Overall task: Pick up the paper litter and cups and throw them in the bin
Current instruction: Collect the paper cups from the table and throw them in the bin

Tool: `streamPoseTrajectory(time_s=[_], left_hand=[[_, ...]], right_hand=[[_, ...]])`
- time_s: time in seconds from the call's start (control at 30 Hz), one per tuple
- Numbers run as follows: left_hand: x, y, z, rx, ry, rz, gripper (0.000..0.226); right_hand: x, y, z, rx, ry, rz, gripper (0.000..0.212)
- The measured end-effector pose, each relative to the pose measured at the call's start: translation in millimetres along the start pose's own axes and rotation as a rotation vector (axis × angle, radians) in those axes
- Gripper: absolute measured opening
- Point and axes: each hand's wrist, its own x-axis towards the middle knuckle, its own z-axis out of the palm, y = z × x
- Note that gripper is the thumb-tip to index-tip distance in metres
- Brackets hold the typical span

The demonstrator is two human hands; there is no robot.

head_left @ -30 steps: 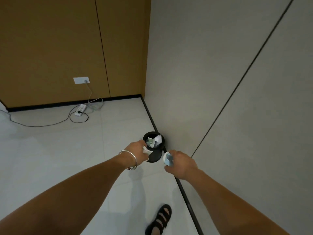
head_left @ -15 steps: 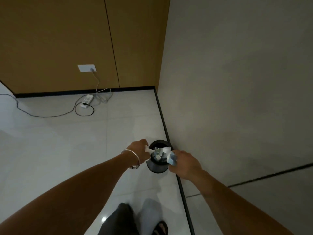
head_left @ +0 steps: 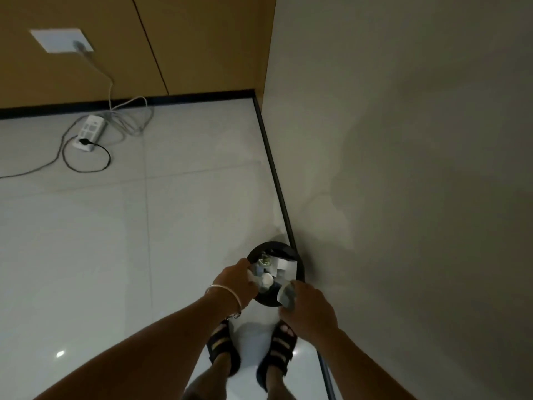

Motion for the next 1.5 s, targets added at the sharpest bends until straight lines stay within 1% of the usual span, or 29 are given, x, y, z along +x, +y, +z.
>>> streamPoseTrajectory(time_s=[0.13, 0.23, 0.27, 0.37, 0.43, 0.5, 0.63, 0.73, 0.9, 1.07, 1.17, 1.23, 1.4, 1.5], left_hand=[[76.0, -23.0, 57.3, 0.014, -0.048, -0.022, 0.036], [119.2, -33.4, 92.4, -0.032, -0.077, -0.048, 0.039], [130.9, -36.6, 102.0, -0.044, -0.088, -0.058, 0.043], [154.7, -46.9, 119.4, -0.045, -0.138, -0.109, 0.066], [153.9, -53.7, 120.4, -0.026, -0.206, -0.156, 0.073], [140.9, -60.2, 115.0, 0.023, -0.257, -0.186, 0.073], [100.7, -68.2, 83.6, 0.102, -0.24, -0.281, 0.07], [72.5, -60.4, 45.6, 0.11, -0.168, -0.275, 0.068], [31.1, -32.6, -42.0, 0.107, 0.085, -0.179, 0.066], [-31.1, -15.9, -128.5, 0.071, 0.282, -0.145, 0.067], [-84.3, -17.8, -155.8, 0.042, 0.395, -0.197, 0.065], [-126.8, -23.6, -161.4, 0.008, 0.446, -0.259, 0.065], [-234.7, -52.9, -152.9, -0.077, 0.572, -0.42, 0.066], [-303.4, -77.2, -142.9, -0.15, 0.666, -0.52, 0.067]], right_hand=[[77.0, 31.7, 50.1, 0.008, -0.048, 0.045, 0.054], [117.1, 59.5, 80.4, 0.018, -0.081, 0.084, 0.066], [125.6, 67.1, 87.9, 0.038, -0.087, 0.087, 0.071], [139.1, 84.9, 103.5, 0.144, -0.097, 0.074, 0.082], [137.4, 89.3, 107.7, 0.161, -0.109, 0.058, 0.087], [129.7, 87.2, 104.5, 0.146, -0.12, 0.032, 0.085], [115.1, 64.2, 74.0, 0.077, -0.181, 0.026, 0.087], [108.2, 29.8, 34.6, 0.016, -0.189, -0.011, 0.087], [89.1, -54.1, -32.8, -0.098, -0.118, -0.15, 0.083], [44.9, -141.2, -78.9, -0.183, -0.065, -0.271, 0.08], [8.9, -180.0, -95.0, -0.269, -0.074, -0.41, 0.079], [-17.8, -201.7, -104.4, -0.33, -0.093, -0.486, 0.08], [-78.3, -258.5, -114.1, -0.503, -0.104, -0.665, 0.082], [-121.2, -293.8, -98.5, -0.604, -0.116, -0.782, 0.083]])
